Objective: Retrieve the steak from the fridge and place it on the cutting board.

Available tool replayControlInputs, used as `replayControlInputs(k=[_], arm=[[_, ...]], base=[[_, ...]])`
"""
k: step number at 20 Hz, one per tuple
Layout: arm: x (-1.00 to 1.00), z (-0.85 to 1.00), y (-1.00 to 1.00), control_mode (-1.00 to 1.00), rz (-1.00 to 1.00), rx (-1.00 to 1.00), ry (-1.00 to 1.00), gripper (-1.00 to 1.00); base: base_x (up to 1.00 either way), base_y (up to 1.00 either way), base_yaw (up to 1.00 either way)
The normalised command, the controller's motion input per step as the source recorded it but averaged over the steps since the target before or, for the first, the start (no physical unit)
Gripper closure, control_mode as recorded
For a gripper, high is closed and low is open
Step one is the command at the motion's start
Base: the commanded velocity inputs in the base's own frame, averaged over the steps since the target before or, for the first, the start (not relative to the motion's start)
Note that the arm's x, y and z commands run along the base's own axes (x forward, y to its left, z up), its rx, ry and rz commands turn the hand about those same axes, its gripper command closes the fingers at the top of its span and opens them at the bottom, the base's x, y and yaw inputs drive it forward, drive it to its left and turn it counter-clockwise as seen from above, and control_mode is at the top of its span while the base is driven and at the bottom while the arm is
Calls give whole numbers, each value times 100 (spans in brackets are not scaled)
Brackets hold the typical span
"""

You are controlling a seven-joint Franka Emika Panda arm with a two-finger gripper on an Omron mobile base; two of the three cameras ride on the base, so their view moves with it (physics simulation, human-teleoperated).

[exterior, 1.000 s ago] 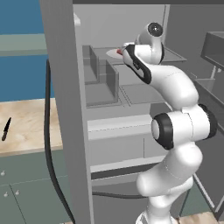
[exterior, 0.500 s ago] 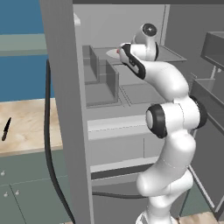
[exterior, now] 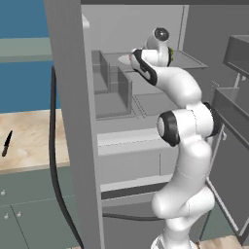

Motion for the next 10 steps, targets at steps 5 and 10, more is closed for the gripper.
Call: replayControlInputs(k=[5,10], arm=[[39,-10,0,-100,0,0,8,-100],[16,-13,0,-100,0,0,11,-100]], base=[[0,0,0],[0,0,0]])
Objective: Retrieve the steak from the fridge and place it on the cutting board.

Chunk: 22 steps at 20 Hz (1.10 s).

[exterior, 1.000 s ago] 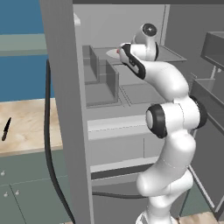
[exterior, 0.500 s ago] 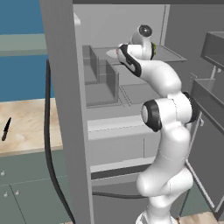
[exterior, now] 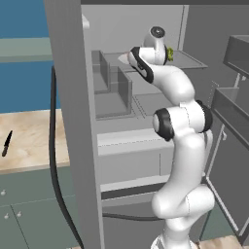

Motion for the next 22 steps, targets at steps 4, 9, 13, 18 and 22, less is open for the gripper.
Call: replayControlInputs(k=[4,9,13,18,22], arm=[[10,-7,0,-100,0,0,5,-100],[1,-3,0,-100,0,0,1,-100],[0,-12,0,-100,0,0,2,-100],[3,-16,0,-100,0,0,0,-100],[7,-27,0,-100,0,0,0,-100]], base=[[0,0,0],[0,0,0],[0,0,0],[0,0,0],[0,0,0]])
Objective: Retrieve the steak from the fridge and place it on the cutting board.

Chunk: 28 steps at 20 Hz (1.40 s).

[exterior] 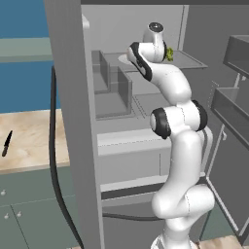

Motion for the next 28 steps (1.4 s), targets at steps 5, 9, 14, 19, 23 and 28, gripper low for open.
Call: replayControlInputs(k=[5,9,14,19,23,28], arm=[[1,-7,2,-100,0,0,0,100],[0,-3,6,-100,0,0,0,100],[1,-2,4,-100,0,0,0,100],[0,-1,0,-100,0,0,-14,100],[-2,15,0,-100,0,0,-11,100],[-9,34,0,-100,0,0,-1,100]], base=[[0,0,0],[0,0,0],[0,0,0],[0,0,0],[0,0,0],[0,0,0]])
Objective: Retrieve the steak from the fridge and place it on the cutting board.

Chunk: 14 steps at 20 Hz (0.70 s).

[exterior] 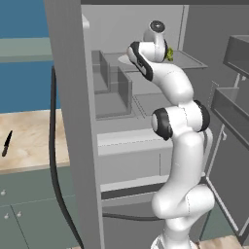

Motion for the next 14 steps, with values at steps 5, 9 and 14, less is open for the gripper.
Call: replayControlInputs(k=[5,9,14], arm=[[-33,44,0,-100,0,0,0,100],[-71,24,0,-100,0,0,0,100],[-60,-4,0,-100,0,0,0,100]], base=[[0,0,0],[0,0,0],[0,0,0]])
